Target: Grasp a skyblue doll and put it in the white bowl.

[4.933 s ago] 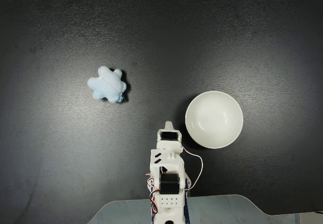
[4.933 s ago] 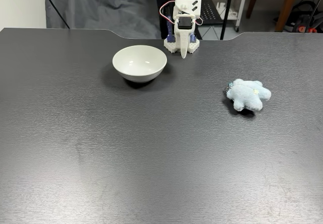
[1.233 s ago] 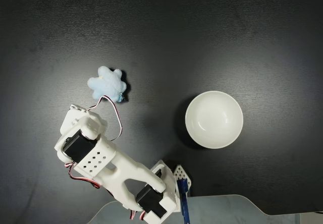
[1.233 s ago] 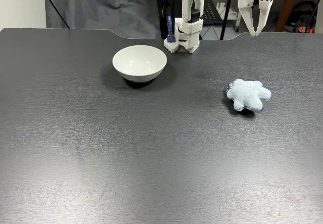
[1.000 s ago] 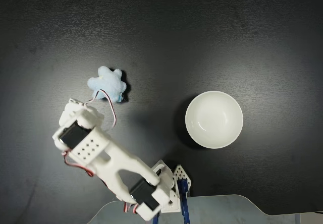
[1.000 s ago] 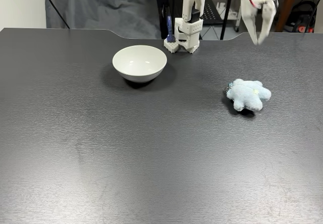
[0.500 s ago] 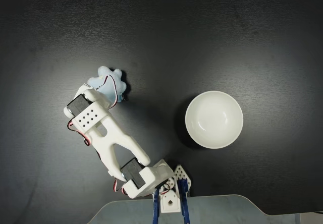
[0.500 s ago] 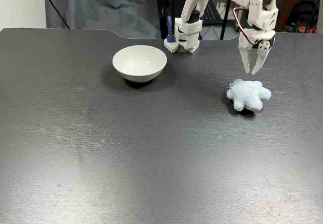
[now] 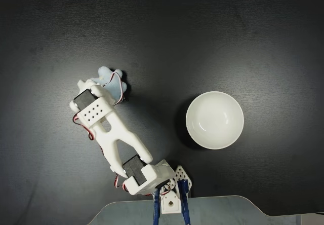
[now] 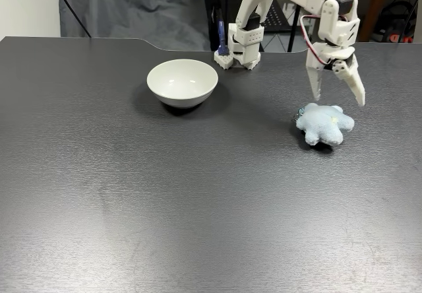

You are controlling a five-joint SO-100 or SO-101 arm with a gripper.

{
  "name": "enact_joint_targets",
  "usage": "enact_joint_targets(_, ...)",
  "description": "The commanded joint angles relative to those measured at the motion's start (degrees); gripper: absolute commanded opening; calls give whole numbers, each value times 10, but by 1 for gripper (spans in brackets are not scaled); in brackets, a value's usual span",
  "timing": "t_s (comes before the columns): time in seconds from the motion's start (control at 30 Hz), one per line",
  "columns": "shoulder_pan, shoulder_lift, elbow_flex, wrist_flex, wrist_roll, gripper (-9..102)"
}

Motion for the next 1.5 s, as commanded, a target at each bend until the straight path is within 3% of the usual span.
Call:
enact_joint_targets(0.0,45,13,-28,-3,-11,47)
enact_joint_targets(0.3,73,13,-25,6,-103,47)
enact_joint_targets(0.43,69,13,-27,49,-147,47)
enact_joint_targets(1.33,60,12,-36,45,-154,47)
enact_joint_targets(1.47,60,9,-33,-7,-154,47)
